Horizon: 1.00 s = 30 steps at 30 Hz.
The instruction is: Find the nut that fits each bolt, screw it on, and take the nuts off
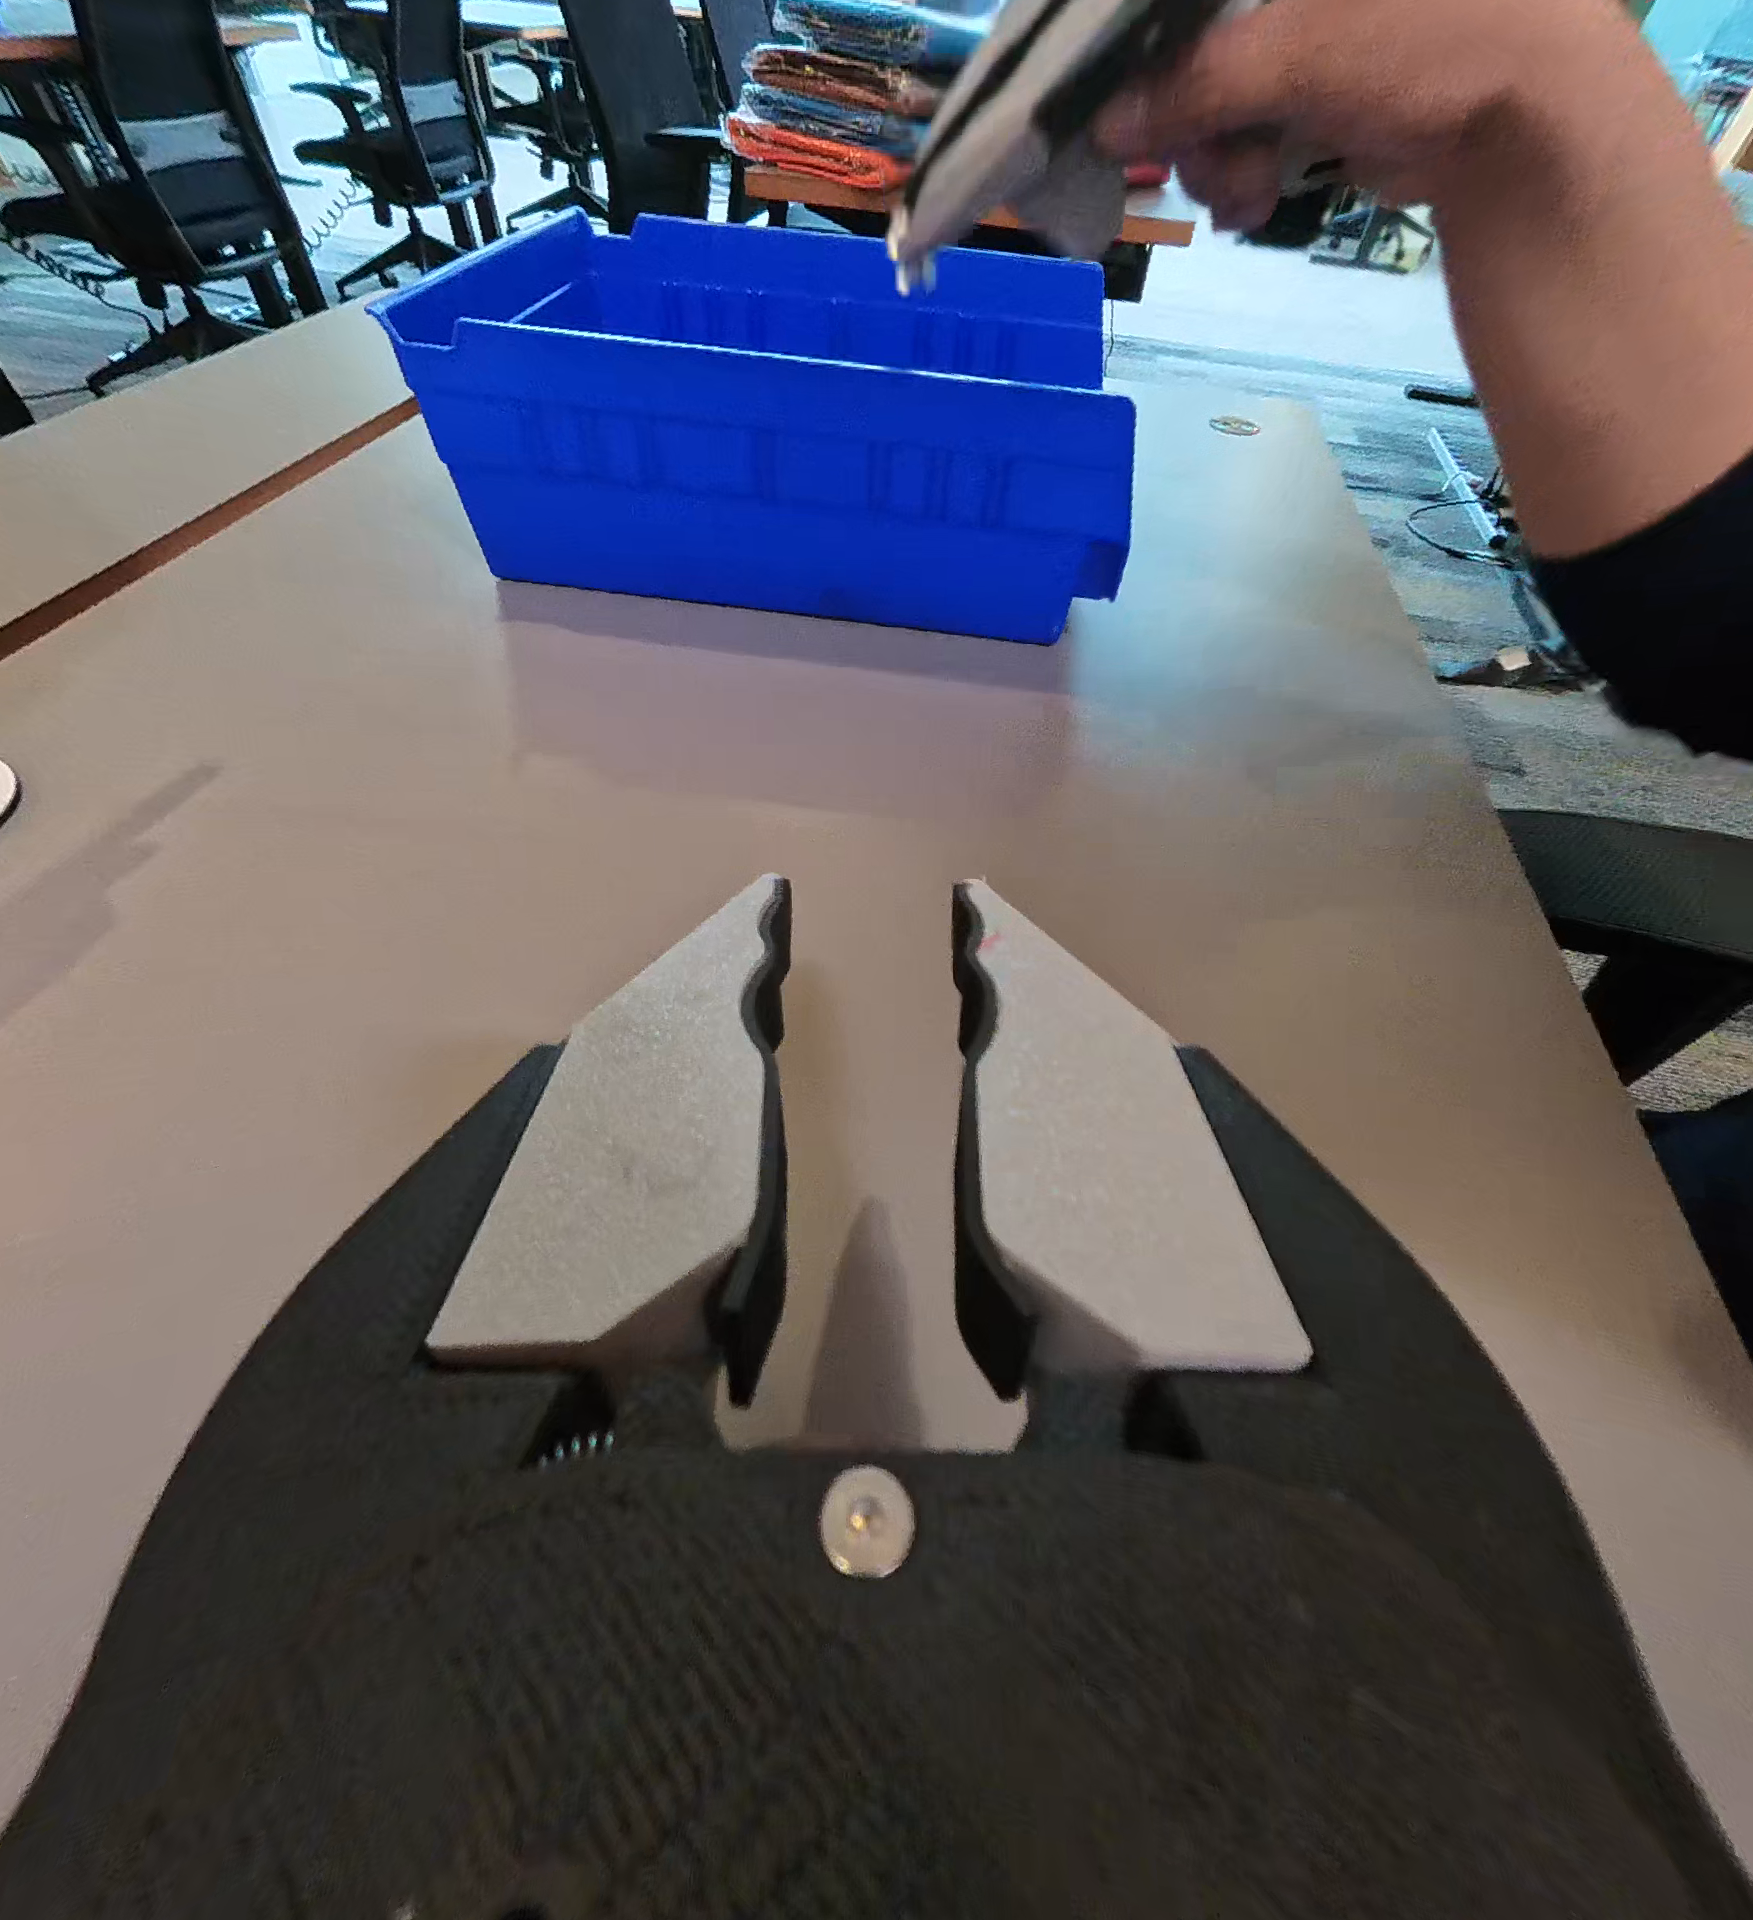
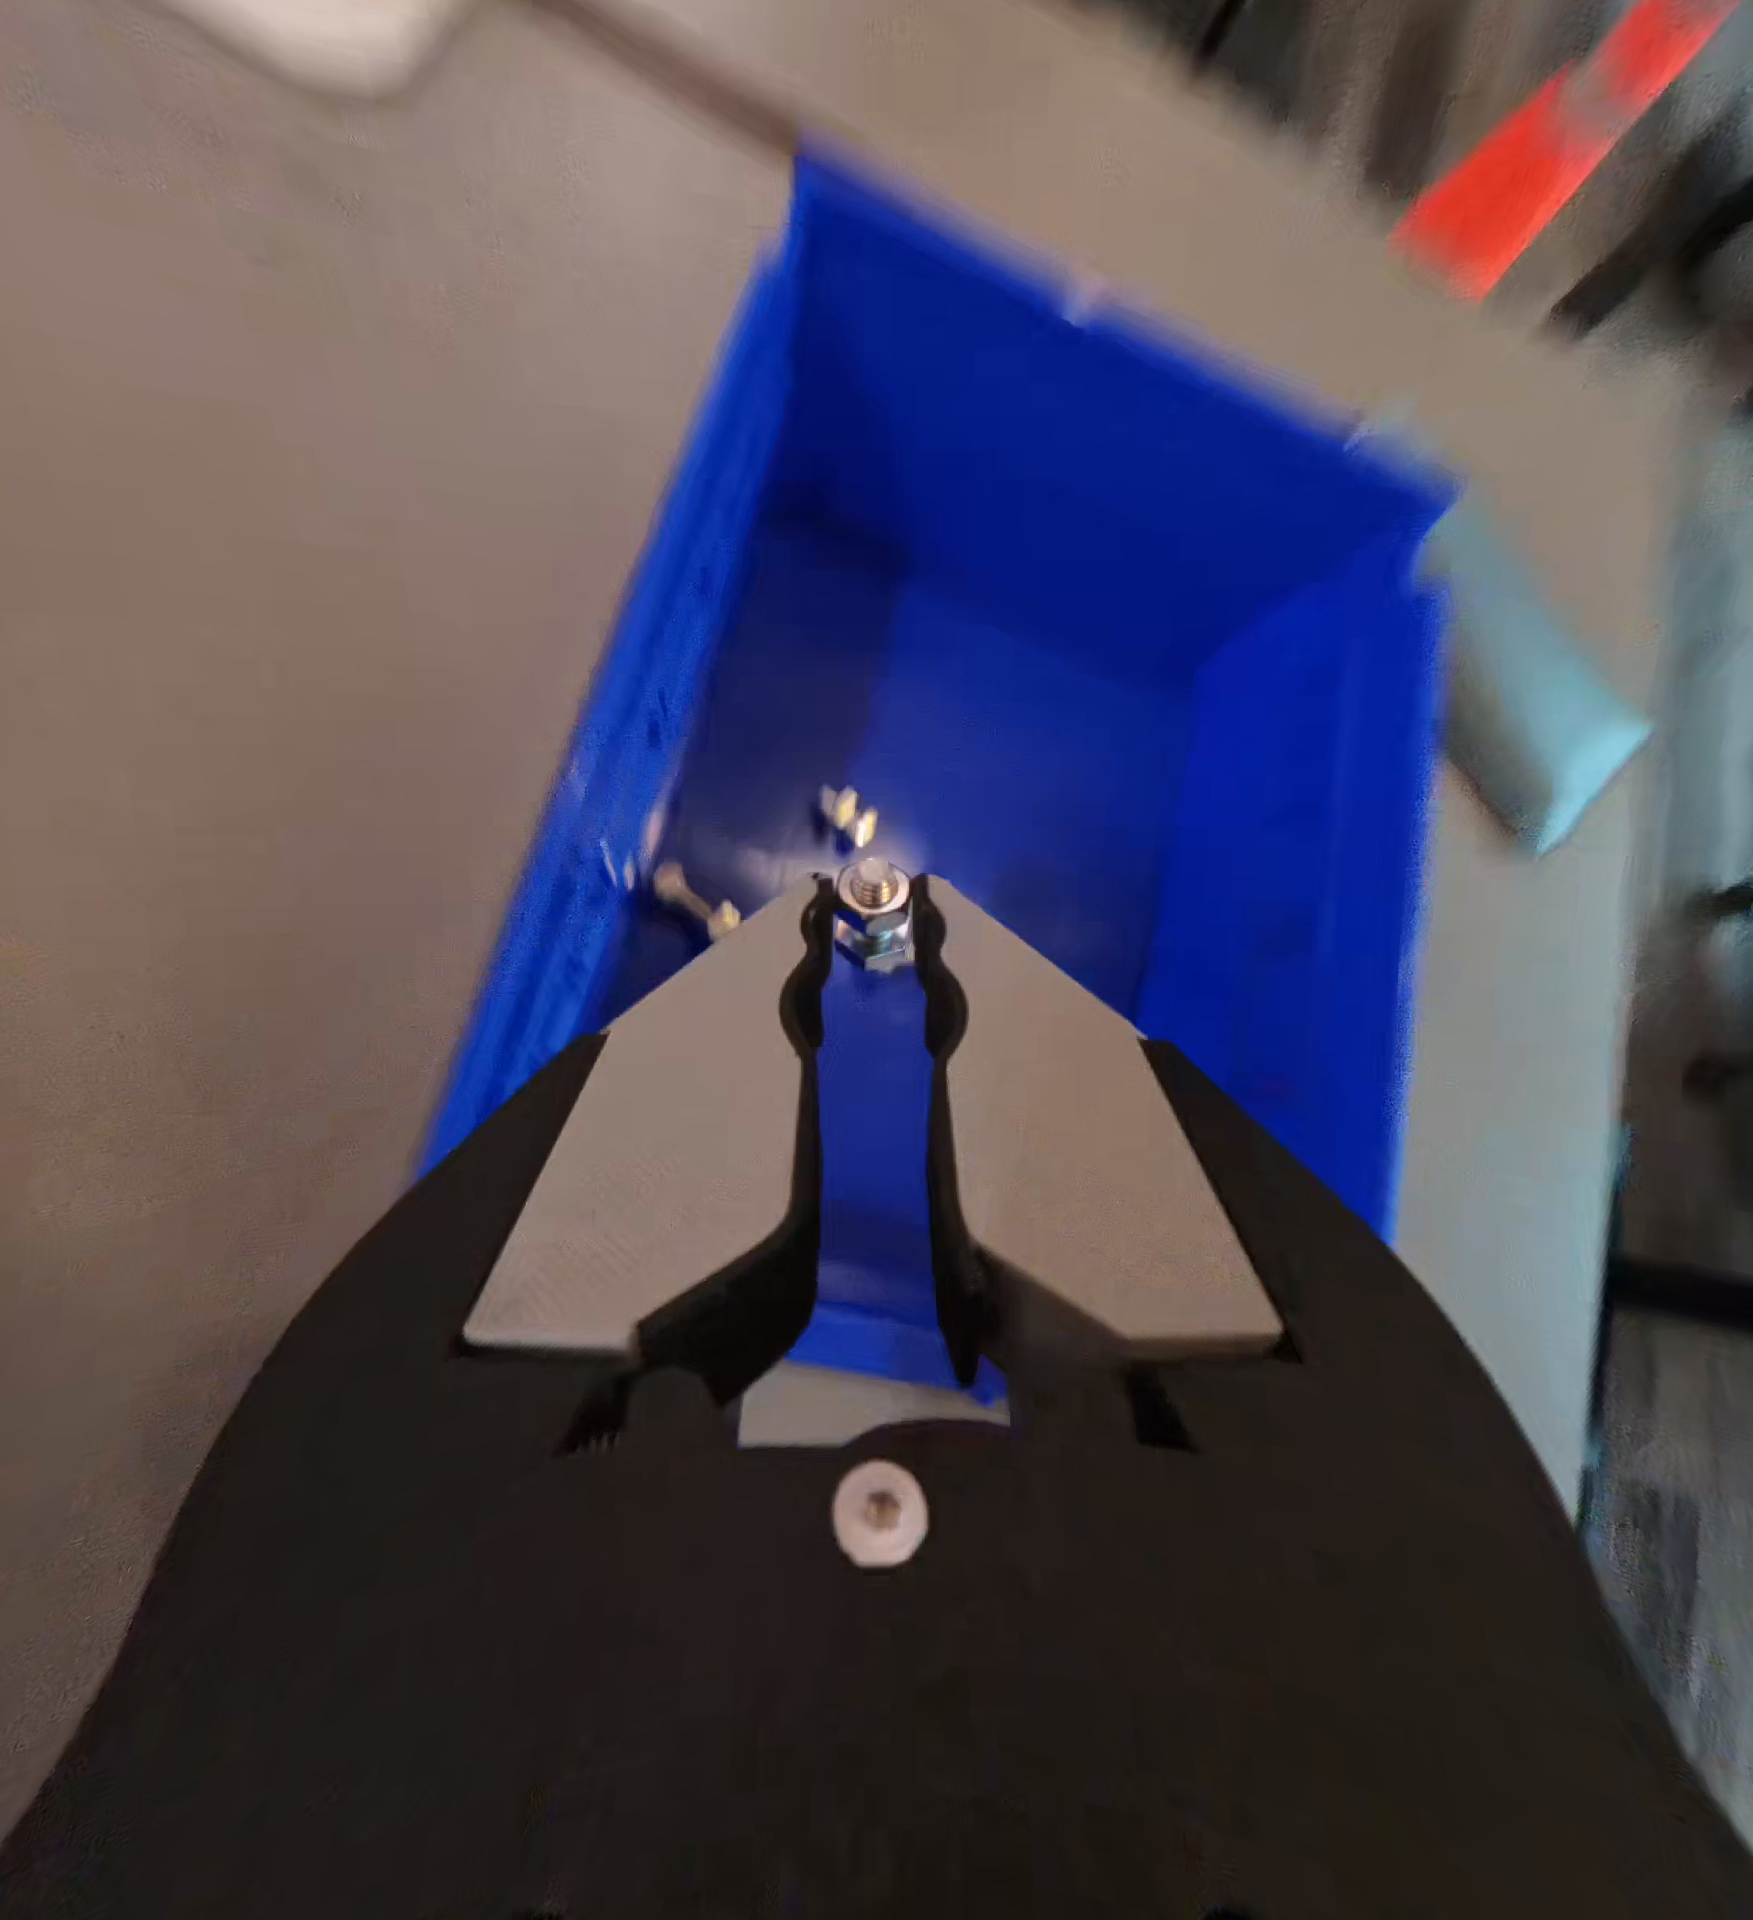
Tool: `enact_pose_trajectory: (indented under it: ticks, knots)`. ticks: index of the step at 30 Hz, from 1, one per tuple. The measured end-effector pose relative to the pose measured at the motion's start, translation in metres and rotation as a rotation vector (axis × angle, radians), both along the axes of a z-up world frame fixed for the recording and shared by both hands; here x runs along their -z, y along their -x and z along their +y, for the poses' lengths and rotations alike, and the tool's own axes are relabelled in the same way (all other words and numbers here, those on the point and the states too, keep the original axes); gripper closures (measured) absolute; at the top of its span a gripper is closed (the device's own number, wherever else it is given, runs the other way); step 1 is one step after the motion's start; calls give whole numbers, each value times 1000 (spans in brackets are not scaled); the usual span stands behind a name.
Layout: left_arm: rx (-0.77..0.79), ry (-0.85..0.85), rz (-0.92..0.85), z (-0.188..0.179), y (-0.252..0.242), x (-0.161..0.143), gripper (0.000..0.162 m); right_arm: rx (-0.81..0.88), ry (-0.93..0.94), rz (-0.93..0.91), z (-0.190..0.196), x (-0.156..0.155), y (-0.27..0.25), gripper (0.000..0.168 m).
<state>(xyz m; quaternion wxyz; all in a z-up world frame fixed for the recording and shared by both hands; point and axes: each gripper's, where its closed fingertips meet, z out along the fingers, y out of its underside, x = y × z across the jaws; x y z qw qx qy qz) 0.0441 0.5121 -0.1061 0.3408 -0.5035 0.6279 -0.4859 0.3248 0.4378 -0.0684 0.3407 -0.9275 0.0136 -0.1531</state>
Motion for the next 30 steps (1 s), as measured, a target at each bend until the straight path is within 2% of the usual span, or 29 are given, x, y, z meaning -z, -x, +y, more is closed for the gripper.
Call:
enact_pose_trajectory:
  ticks: [3,5,9,10,12,14,17,19,21,23,26,30]
  knots:
    - [-3,-6,-3,0,0,-1,133,-38,200,154,-3,60,-5,155]
    - [-8,-8,-6,1,0,-1,134,-26,323,166,-6,86,-13,156]
    - [-27,-12,-5,8,2,0,134,-11,403,170,-7,100,-20,155]
    - [-30,-7,-6,10,2,0,134,4,401,157,-9,97,-23,150]
    - [-33,14,-9,12,3,-1,134,65,367,99,-13,80,-33,131]
    - [-31,29,-7,12,3,-2,134,74,219,32,-7,38,-23,130]
    - [-19,35,0,9,2,0,133,-203,-146,60,26,-42,70,140]
    - [-11,28,17,6,0,4,132,-424,-250,120,42,-60,148,140]
    - [-9,13,35,5,0,9,132,-557,-232,168,60,-38,203,140]
    - [-9,2,43,5,0,10,131,-598,-196,191,82,1,229,144]
    - [-13,13,30,5,4,1,130,-584,-215,211,110,44,234,144]
    - [-48,7,-29,9,24,-43,128,-609,-241,253,111,59,235,143]
